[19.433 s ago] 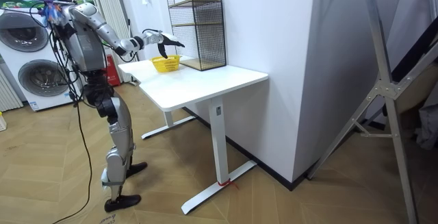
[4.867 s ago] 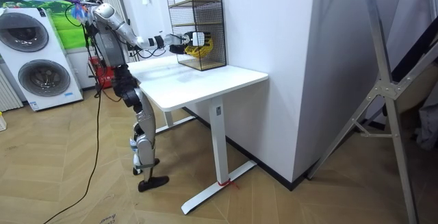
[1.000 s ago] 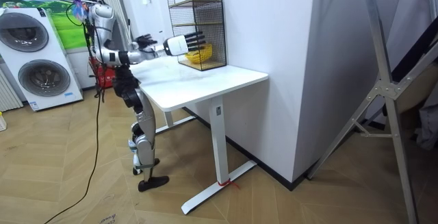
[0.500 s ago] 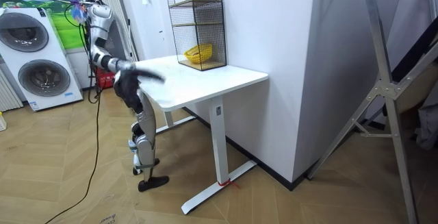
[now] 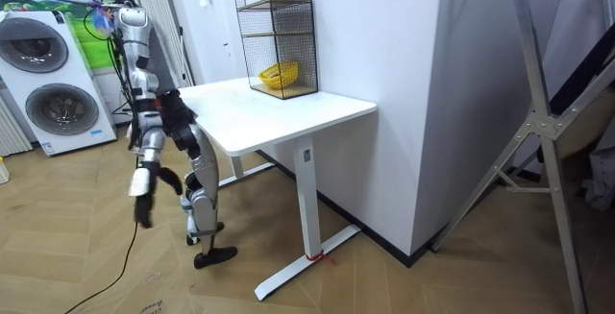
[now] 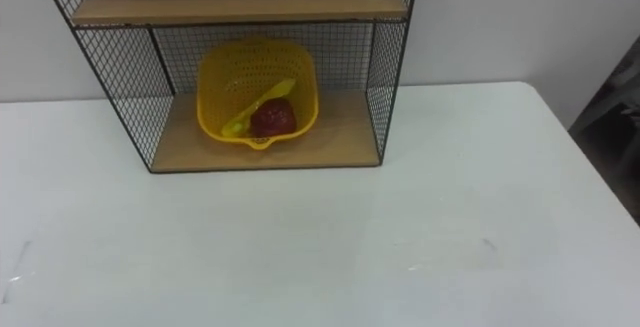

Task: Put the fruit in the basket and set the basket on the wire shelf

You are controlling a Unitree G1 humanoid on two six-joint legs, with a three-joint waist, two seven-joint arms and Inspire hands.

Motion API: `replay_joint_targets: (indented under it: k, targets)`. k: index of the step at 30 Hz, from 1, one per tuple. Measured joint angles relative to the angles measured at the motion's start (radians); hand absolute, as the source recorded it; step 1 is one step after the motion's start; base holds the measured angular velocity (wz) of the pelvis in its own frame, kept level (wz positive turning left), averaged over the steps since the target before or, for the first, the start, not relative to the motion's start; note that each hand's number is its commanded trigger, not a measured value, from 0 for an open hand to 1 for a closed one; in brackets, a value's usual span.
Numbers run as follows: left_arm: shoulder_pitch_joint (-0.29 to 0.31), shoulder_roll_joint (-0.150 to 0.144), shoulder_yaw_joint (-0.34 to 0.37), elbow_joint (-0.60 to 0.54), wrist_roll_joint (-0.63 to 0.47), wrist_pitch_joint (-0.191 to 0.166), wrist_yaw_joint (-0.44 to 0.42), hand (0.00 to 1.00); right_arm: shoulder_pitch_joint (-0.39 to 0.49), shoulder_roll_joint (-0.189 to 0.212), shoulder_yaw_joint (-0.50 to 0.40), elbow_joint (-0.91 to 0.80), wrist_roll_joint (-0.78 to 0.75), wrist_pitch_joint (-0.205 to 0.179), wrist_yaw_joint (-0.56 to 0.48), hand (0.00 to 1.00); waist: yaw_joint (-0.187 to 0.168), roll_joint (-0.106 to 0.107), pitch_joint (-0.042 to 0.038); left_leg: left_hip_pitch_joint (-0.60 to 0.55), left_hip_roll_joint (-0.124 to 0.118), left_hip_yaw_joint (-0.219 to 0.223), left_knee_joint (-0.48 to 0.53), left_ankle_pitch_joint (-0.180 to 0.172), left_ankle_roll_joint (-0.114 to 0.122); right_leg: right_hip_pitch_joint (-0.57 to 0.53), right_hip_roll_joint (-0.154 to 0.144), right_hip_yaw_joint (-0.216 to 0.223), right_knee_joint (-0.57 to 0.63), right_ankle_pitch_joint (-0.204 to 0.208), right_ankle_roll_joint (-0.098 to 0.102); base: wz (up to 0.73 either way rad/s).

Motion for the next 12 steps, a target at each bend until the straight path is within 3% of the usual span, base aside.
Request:
replay_joint_targets:
  k: [2, 7, 11, 12]
  targets:
    - [-0.048, 0.006, -0.087, 0.017, 0.170, 0.052, -0.057, 0.00, -0.043, -0.006, 0.090, 0.007, -0.108, 0.045, 0.058, 0.00, -0.001, -0.001, 0.0015, 0.012, -0.001, -0.003, -0.002, 0.000, 0.000, 0.013, -0.001, -0.003, -0.002, 0.001, 0.001, 0.02]
    - [-0.130, 0.005, -0.213, 0.000, 0.393, 0.120, -0.144, 0.00, -0.112, -0.009, 0.219, 0.002, -0.248, 0.112, 0.128, 0.00, 0.003, -0.002, 0.0034, 0.021, 0.000, -0.004, -0.001, 0.004, 0.006, 0.023, 0.004, -0.004, -0.006, 0.001, 0.000, -0.01]
    - [-0.178, 0.007, -0.257, -0.047, 0.489, 0.174, -0.175, 0.00, -0.152, -0.010, 0.272, -0.027, -0.361, 0.168, 0.181, 0.00, 0.001, -0.002, 0.0247, 0.013, -0.001, -0.007, -0.001, 0.004, 0.006, 0.019, 0.008, -0.015, -0.012, 0.001, 0.000, 0.01]
    - [-0.178, 0.008, -0.264, -0.057, 0.491, 0.180, -0.181, 0.00, -0.152, -0.010, 0.280, -0.036, -0.371, 0.171, 0.185, 0.00, 0.001, -0.002, 0.0258, 0.012, -0.001, -0.008, -0.001, 0.004, 0.006, 0.019, 0.009, -0.015, -0.015, 0.001, 0.000, 0.00]
